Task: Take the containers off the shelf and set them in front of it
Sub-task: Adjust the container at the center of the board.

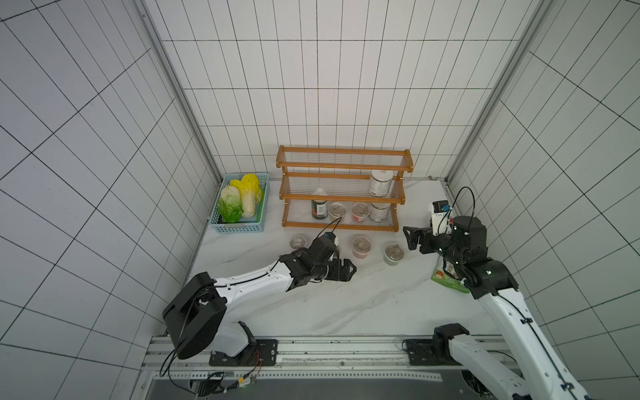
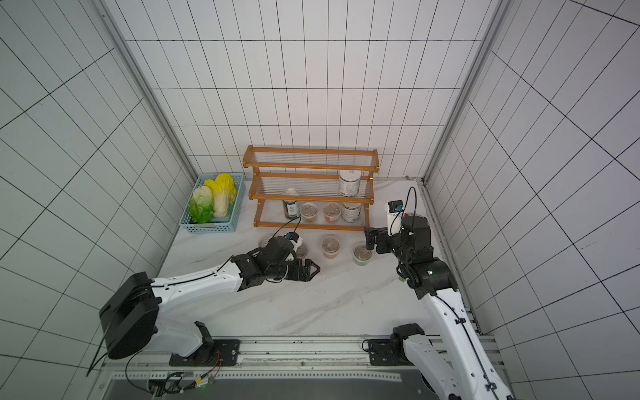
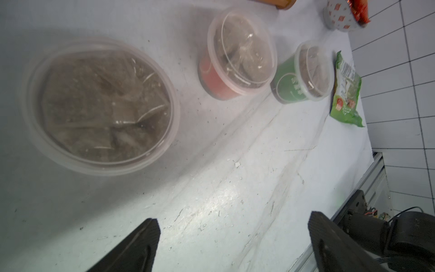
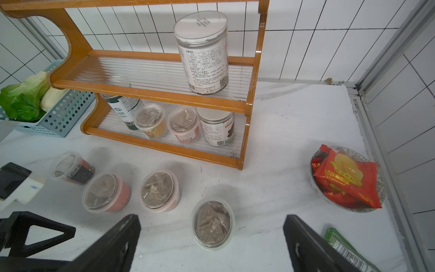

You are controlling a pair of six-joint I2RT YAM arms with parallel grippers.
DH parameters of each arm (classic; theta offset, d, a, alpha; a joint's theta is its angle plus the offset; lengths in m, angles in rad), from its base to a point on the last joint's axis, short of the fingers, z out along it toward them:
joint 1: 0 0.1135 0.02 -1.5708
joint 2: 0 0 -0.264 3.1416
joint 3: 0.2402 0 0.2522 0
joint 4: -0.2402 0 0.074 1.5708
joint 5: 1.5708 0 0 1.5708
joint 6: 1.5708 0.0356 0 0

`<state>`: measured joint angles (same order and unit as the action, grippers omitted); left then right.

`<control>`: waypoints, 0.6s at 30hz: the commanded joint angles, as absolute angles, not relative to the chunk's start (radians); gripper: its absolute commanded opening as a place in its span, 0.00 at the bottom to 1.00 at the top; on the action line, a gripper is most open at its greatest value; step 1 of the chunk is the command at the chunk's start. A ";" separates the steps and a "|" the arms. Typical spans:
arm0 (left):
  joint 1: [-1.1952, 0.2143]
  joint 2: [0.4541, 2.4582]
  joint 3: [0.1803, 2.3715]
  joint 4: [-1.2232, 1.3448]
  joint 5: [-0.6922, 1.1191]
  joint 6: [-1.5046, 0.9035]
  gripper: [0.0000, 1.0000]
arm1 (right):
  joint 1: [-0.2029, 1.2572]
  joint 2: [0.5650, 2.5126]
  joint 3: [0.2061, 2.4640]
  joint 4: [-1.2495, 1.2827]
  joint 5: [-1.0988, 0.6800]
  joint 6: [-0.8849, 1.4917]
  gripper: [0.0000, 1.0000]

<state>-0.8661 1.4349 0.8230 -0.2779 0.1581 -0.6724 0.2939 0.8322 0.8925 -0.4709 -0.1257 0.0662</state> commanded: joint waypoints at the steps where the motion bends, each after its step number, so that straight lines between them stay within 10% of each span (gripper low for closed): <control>1: -0.867 1.463 0.827 -0.265 0.182 -0.591 0.97 | 0.288 0.829 0.892 -0.476 -0.139 0.083 0.99; 18: -0.791 1.618 0.876 -0.117 0.222 -0.538 0.96 | 0.288 0.877 0.819 -0.566 -0.133 0.158 0.99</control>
